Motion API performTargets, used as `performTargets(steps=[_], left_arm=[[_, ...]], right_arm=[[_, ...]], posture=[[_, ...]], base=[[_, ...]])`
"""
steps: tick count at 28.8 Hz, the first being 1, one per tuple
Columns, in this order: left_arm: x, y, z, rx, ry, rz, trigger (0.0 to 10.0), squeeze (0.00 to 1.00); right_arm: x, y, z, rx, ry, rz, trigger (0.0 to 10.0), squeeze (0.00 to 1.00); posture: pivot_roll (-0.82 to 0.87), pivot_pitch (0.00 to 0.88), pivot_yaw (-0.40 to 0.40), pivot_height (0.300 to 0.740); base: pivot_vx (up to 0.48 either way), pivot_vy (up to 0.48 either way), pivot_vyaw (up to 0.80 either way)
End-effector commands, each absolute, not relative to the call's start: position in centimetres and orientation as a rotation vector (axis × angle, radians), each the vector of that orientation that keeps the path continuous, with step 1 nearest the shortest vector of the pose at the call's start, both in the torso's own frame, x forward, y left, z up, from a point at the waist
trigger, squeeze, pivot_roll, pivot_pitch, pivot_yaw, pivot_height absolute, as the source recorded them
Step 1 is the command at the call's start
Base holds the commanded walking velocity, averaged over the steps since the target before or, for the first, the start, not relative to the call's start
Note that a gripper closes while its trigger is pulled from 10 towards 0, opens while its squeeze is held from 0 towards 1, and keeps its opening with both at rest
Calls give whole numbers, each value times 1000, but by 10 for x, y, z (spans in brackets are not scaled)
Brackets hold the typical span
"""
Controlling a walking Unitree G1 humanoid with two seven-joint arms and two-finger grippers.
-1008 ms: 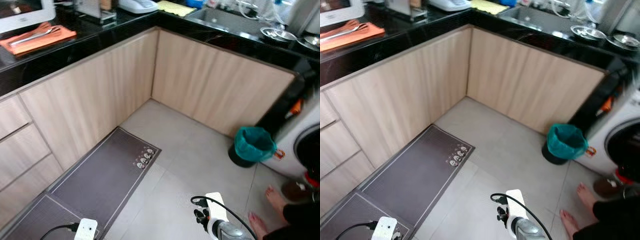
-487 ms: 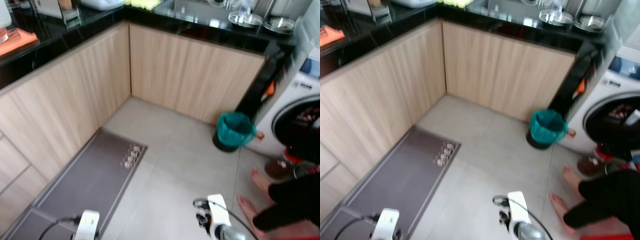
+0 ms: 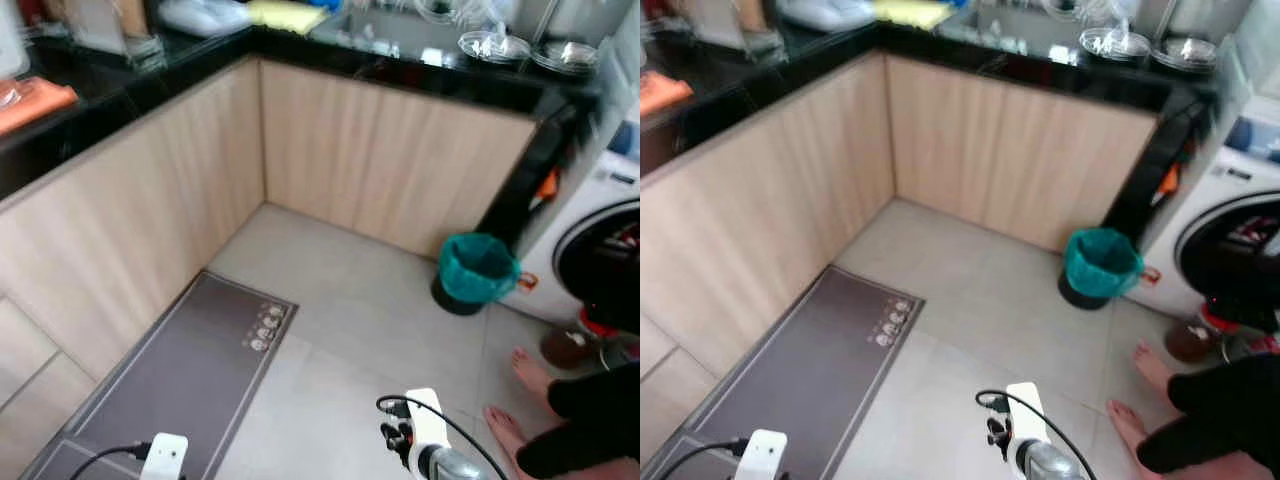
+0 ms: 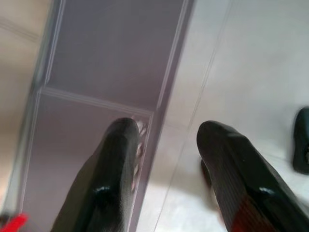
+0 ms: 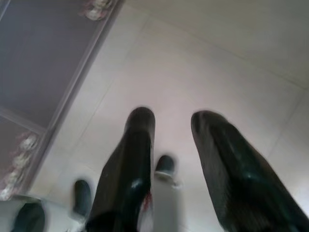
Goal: Kitchen organization
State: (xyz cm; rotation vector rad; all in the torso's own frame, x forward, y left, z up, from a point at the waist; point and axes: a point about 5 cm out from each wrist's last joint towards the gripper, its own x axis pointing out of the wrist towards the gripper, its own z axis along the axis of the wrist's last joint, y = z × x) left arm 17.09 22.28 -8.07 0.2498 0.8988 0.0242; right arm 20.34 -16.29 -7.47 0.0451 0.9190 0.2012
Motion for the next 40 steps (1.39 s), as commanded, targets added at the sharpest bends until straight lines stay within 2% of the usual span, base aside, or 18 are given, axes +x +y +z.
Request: performTargets(steps=[1,13,18,37,40], left_arm=[[167,219,-84,241,914,4,10000,0],[168,220,-83,248,921,-12,10000,0],[170,220,-82,235,914,-9,10000,0],[170,219,-82,231,916,-17,10000,0],[169,219,-83,232,920,-19,10000,0]], right_arm=[[208,-163,-72,45,903,192,10000,0],[209,-161,-72,37,907,195,10000,0],[208,-162,-72,48,909,181,10000,0],[209,-164,-72,-11,902,205,10000,0],[209,-163,-71,-31,898,232,10000,0]], posture=[[11,43,-56,740],[12,22,-57,740],[8,13,-57,740],[1,0,-59,740],[-1,0,-57,740]], base=[[416,0,0],[417,0,0],[405,0,-750],[401,0,0],[402,0,800]])
